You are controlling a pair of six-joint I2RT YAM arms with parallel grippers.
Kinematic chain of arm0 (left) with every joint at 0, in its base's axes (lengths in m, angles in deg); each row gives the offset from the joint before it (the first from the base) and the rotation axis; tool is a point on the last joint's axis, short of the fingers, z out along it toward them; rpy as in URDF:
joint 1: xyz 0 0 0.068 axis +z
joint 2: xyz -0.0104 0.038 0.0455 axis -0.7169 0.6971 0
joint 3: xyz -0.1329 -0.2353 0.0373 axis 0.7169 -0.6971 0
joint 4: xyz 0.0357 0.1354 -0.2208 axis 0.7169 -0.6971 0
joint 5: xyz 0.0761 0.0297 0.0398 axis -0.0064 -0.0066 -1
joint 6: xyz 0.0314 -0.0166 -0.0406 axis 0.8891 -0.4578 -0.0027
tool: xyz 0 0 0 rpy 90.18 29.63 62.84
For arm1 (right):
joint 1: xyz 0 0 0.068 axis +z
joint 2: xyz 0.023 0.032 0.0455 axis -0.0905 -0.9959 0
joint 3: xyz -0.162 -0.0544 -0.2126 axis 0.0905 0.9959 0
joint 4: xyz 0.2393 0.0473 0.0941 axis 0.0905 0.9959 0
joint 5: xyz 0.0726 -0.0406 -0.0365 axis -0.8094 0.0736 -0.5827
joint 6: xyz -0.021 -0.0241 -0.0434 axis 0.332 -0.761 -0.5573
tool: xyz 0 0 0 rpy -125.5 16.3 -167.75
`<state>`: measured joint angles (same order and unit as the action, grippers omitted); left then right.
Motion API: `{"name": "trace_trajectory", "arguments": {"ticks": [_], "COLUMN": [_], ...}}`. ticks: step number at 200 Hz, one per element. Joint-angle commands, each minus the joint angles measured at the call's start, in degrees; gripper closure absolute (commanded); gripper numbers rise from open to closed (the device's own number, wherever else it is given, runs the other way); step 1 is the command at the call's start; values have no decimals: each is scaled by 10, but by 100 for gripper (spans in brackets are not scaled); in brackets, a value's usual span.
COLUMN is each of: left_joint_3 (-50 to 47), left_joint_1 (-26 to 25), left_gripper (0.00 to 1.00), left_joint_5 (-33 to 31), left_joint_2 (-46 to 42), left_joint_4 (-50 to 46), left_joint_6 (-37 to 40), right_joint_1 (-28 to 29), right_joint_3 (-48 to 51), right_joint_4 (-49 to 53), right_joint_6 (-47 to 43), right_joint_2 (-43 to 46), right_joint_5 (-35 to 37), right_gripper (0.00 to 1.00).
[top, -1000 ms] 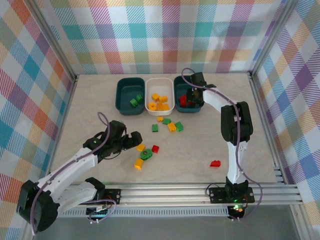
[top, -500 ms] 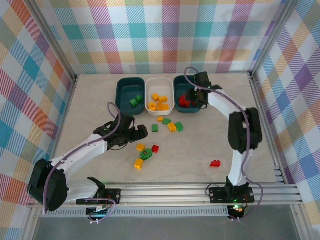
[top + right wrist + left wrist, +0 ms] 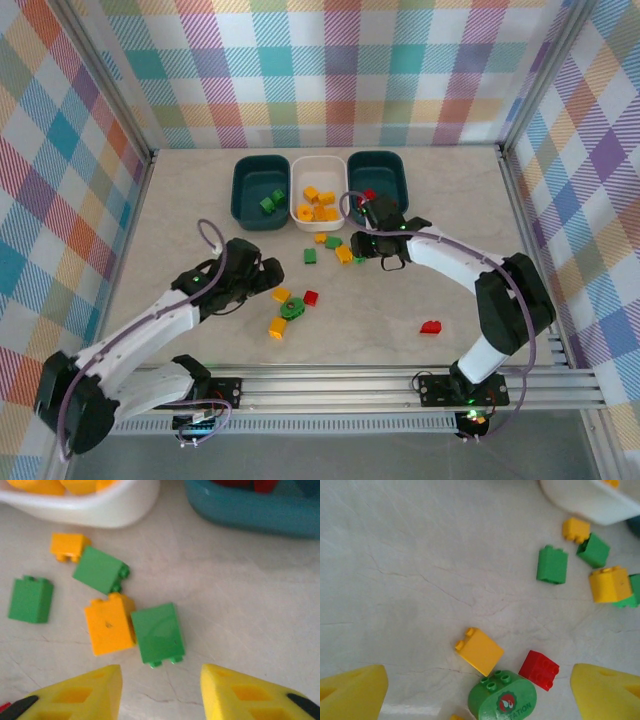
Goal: Sort the legos into containers by color
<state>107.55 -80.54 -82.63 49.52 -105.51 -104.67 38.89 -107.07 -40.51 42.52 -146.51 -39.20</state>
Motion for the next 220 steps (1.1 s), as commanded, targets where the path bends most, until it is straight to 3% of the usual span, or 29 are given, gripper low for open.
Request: {"name": "trace_trajectory", "arguments": {"ticks": [1,28,64,79,119,171,220], "left_joint_3": [-6,0,-16,-11,39,171,309], "left_joint_1": [4,20,23,14,-29,-53,-59], "left_gripper": [4,2,9,15,16,16,24], "left_joint_5": [-63,-95,-9,29,26,16,-31], "left_joint_2": [-29,-57,-40,1,113,323,499], "left_joint_4": [-54,-83,-20,0,5,52,40], "left_joint_6": [-13,-19,-19,-6,21,66,108], "right_joint_1": [16,18,18,18,18,16,6], "right_joint_3": [-2,5,8,26,69,112,139], "right_joint_4": [3,5,-4,-26,-64,-105,-117], "right_joint_6": [-27,-24,-12,16,58,103,117], "right_joint_2": [-12,-23,-36,-27,13,51,75], "right_joint_5": [-16,4,18,39,71,133,133], "right_gripper": [50,49,50,50,47,46,47]}}
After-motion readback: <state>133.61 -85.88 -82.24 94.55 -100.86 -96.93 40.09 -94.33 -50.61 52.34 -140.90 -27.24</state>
